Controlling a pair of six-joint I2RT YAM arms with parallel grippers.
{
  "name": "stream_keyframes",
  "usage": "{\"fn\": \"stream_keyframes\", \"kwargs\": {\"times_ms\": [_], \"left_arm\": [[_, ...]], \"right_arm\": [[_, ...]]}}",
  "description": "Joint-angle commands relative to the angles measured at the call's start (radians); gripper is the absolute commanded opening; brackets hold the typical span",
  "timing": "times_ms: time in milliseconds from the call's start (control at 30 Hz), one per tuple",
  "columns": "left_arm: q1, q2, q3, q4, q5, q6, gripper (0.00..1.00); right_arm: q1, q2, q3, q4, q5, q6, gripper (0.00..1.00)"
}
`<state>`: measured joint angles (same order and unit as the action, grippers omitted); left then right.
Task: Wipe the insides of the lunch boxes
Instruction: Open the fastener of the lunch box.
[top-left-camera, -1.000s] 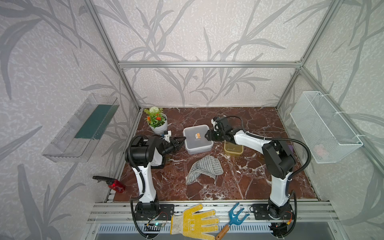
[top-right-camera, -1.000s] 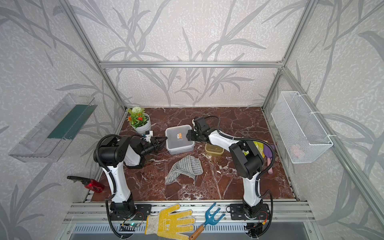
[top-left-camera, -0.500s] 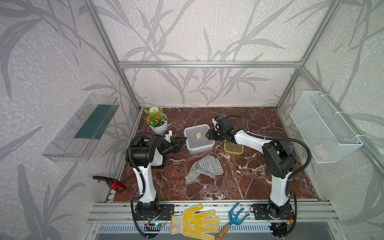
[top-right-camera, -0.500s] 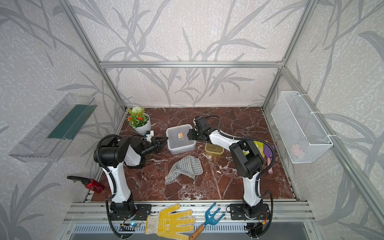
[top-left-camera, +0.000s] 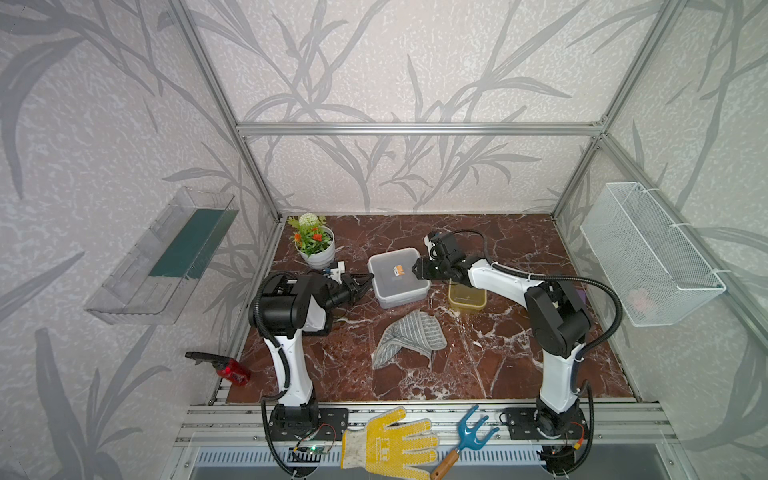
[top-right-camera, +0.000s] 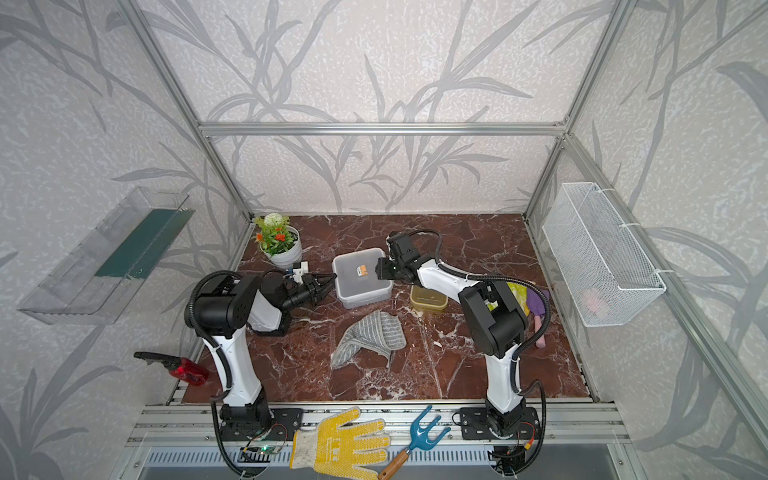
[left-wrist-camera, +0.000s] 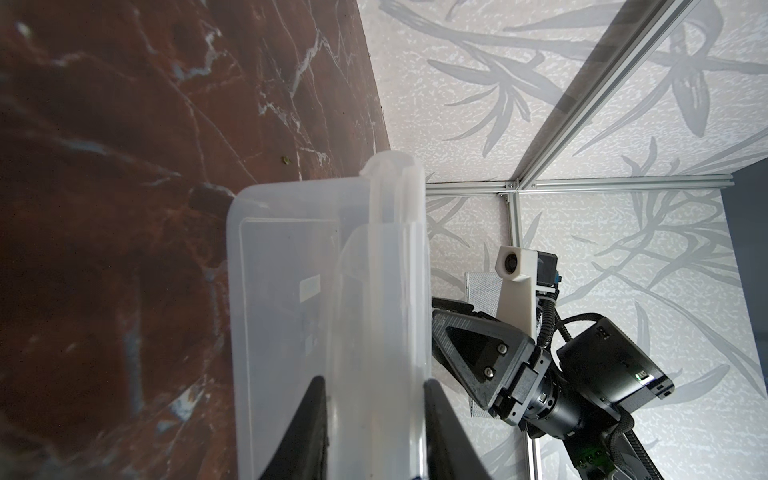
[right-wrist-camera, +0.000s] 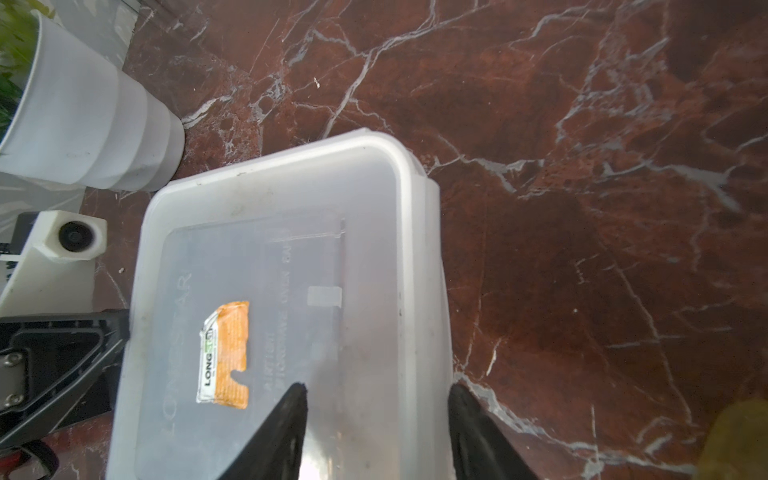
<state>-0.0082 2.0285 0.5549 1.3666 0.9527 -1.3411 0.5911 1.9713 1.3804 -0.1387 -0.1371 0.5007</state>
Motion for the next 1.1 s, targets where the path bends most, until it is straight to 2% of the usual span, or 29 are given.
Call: {"fn": "stream_keyframes", "kwargs": {"times_ms": [0,100,200,367,433,600,733,867,967,1067], "left_arm": [[-0.013,-0.056,0.013,0.005,0.015,-0.054,0.21],[-0.015,-0.096,0.008,-0.13,-0.004,0.021,0.2],[-0.012,-0.165,0.02,-0.337,-0.025,0.137,0.2],[-0.012,-0.298,0.115,-0.858,-0.067,0.416,0.2],[-0.012,-0.324,0.146,-0.971,-0.075,0.48,0.2],[-0.007,-0.329,0.179,-1.091,-0.098,0.546,0.23],[0.006,-0.352,0.178,-1.152,-0.143,0.584,0.4],[0.017,-0.433,0.173,-1.219,-0.22,0.623,0.57],[0.015,-0.515,0.187,-1.292,-0.272,0.658,0.67],[-0.005,-0.596,0.228,-1.411,-0.329,0.719,0.71]], "right_arm": [[0.028,0.034,0.02,-0.134,0.065,-0.049,0.54],[0.039,0.041,0.044,-0.178,0.098,-0.078,0.54],[0.045,0.049,0.057,-0.193,0.098,-0.09,0.54],[0.05,0.061,0.069,-0.197,0.091,-0.099,0.56],[0.05,0.064,0.074,-0.196,0.085,-0.099,0.56],[0.048,0.052,0.08,-0.18,0.066,-0.099,0.59],[0.043,0.058,0.091,-0.167,0.018,-0.091,0.62],[0.041,0.055,0.085,-0.156,0.015,-0.082,0.63],[0.039,0.045,0.073,-0.145,0.005,-0.077,0.63],[0.041,0.04,0.062,-0.131,-0.024,-0.063,0.64]]}}
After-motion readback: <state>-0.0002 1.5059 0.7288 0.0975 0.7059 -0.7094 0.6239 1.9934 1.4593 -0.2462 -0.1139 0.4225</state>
